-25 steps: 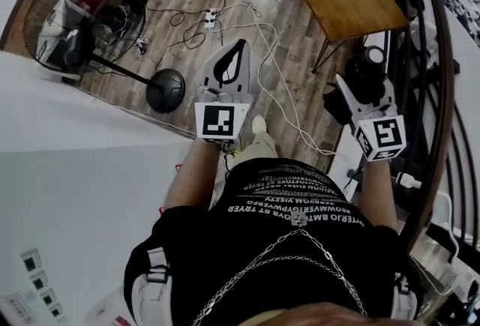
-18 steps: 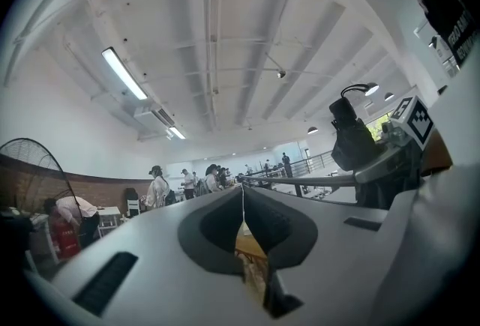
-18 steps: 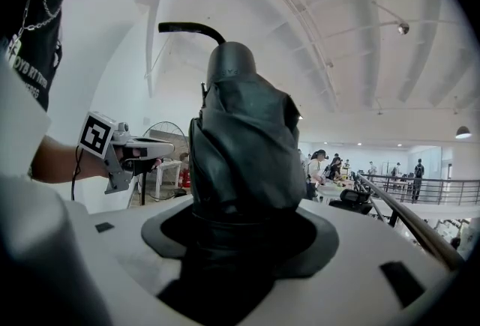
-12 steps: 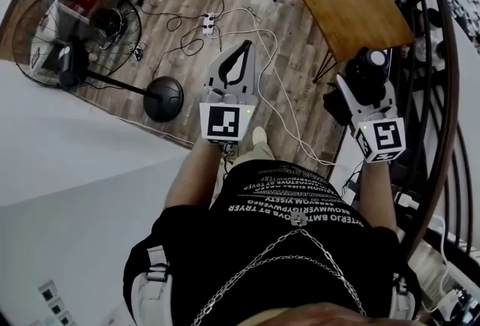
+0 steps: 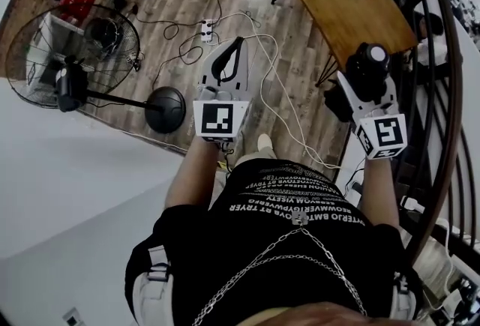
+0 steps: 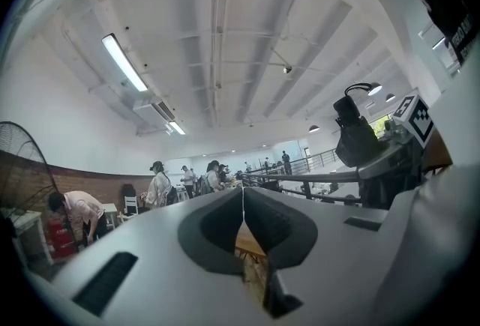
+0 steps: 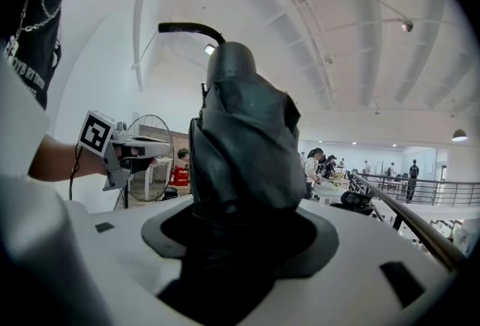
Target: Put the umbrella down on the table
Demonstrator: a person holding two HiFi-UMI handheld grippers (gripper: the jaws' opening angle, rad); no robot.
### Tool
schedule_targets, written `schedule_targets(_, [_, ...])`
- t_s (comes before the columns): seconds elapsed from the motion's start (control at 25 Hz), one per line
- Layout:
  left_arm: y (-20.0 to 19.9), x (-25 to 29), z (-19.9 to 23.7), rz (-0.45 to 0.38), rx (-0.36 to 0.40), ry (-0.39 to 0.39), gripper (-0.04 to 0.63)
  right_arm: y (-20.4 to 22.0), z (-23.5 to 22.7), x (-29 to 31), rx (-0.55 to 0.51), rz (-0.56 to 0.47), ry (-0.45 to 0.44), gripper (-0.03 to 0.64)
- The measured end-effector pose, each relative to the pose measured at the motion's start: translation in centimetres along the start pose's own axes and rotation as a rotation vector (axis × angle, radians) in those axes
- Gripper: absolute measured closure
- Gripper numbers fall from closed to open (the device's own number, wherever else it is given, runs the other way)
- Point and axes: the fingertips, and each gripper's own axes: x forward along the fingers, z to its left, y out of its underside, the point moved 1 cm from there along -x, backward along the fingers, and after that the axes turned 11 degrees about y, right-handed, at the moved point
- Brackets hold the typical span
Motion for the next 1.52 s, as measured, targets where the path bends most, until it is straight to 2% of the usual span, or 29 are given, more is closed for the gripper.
schedule_targets(0.12, [0.2,0.7,1.6,-0.009,-0.008,0.009,0.566,-0.4,0.3,1.2,-0.005,0.006,0.018,0.330])
schedule_targets(0.32, [-1.0,1.2,2.9,-0.056,0.010,0.077,0.566,-1.4,1.1,2.4,-0.015,0.013,0.041,0.330])
schedule_targets(0.6, [-0.6,1.3,5.0,-0.055,-0.030,0.063,0.566,-2.2,2.4,3.1,-0.031,0.021,0.050,0.330])
schedule_targets(0.76, [0.1,1.7,5.5,-0.038,-0.038,0.066,0.566,-2.3,1.6,3.4,-0.035,0.029,0.067,0.330])
schedule_targets(1.04, [0.7,3.4,5.8,-0.028,-0.016,0.074,0.566,-1.2,0.7,5.0,-0.016,0.045,0.056,0.330])
schedule_targets(1.52, [1.3,11.8,6.5,-0.031,-0.011,0.126,0.566,-0.2,-4.0,12.0,0.002,0.041,0.047,0.330])
